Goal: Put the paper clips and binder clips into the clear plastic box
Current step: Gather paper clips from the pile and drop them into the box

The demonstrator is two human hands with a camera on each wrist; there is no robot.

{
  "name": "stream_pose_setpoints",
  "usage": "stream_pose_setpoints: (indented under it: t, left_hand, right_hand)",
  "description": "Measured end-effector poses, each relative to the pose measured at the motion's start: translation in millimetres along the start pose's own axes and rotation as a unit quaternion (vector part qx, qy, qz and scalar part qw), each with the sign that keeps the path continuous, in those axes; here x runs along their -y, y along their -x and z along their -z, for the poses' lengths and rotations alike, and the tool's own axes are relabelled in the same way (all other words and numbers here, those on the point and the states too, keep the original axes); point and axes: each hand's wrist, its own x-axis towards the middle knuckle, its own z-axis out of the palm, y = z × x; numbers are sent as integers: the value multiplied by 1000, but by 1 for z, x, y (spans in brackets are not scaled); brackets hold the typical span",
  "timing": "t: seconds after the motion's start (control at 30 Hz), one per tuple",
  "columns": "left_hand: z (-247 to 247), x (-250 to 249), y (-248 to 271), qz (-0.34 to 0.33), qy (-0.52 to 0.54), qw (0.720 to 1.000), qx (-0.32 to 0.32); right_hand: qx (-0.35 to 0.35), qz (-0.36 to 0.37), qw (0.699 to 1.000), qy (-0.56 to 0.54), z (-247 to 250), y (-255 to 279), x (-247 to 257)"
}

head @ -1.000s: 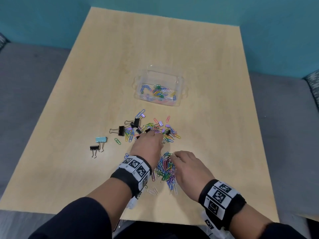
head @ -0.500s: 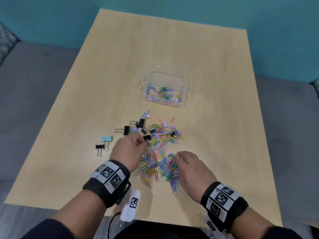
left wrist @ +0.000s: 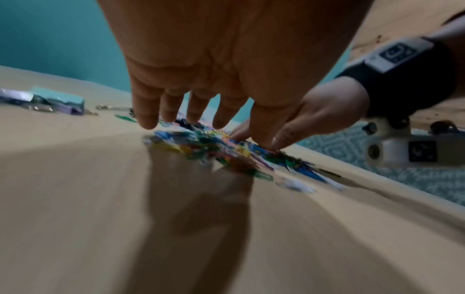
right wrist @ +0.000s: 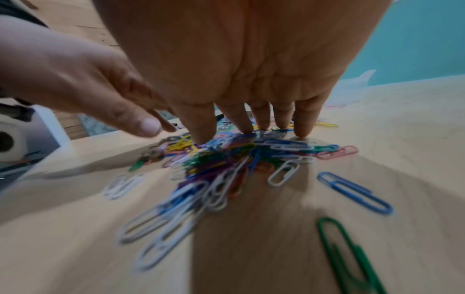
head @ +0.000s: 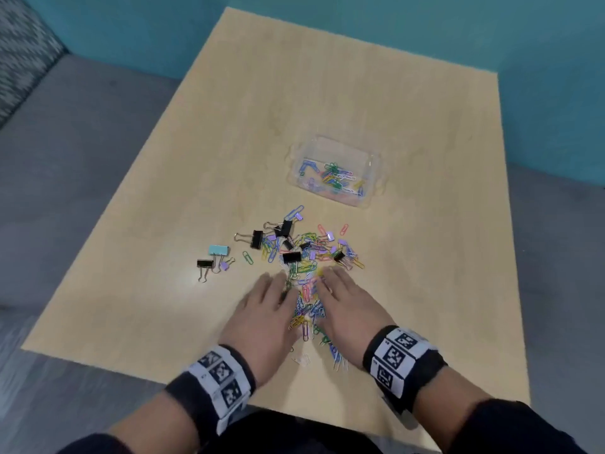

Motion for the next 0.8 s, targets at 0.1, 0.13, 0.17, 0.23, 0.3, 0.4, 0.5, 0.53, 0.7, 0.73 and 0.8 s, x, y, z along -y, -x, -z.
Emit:
stream_pose_setpoints:
  t: [0.1, 0.13, 0.17, 0.23, 0.3, 0.4, 0.5, 0.53, 0.7, 0.73, 0.8]
  left_hand:
    - [-11, -2, 13, -21, -7, 1000, 8]
    - [-11, 1, 17, -24, 3, 1000, 2]
    - [-11, 5, 22, -12, 14, 1000, 0]
    - [-11, 14, 31, 43, 40, 998, 0]
    - [-11, 18, 33, 79, 57, 995, 14]
    - [-14, 12, 21, 60, 62, 996, 15]
    - [-13, -5, -1, 36, 66, 997, 22]
    - [-13, -9, -8, 33, 67, 997, 26]
    - [-10, -13, -27, 18, 73, 997, 3]
    - [-9, -11, -30, 15, 73, 997, 1]
    - [-9, -6, -34, 12, 76, 997, -8]
  right_hand:
    - [-31, 17, 999, -21, -1, 23, 1]
    - [-49, -5, 998, -45, -1, 32, -1]
    - [-63, -42, 995, -70, -3, 42, -3]
    - [-69, -135, 983, -99, -5, 62, -6]
    - [-5, -210, 971, -115, -9, 74, -3]
    - [36, -218, 969, -111, -14, 65, 10]
    - [-8, -185, 975, -122, -10, 37, 23]
    - [-18, -176, 976, -127, -7, 27, 26]
    - [-30, -166, 977, -134, -1, 2, 27]
    - [-30, -162, 977, -132, 0, 2, 25]
    - [-28, -147, 981, -121, 1, 2, 20]
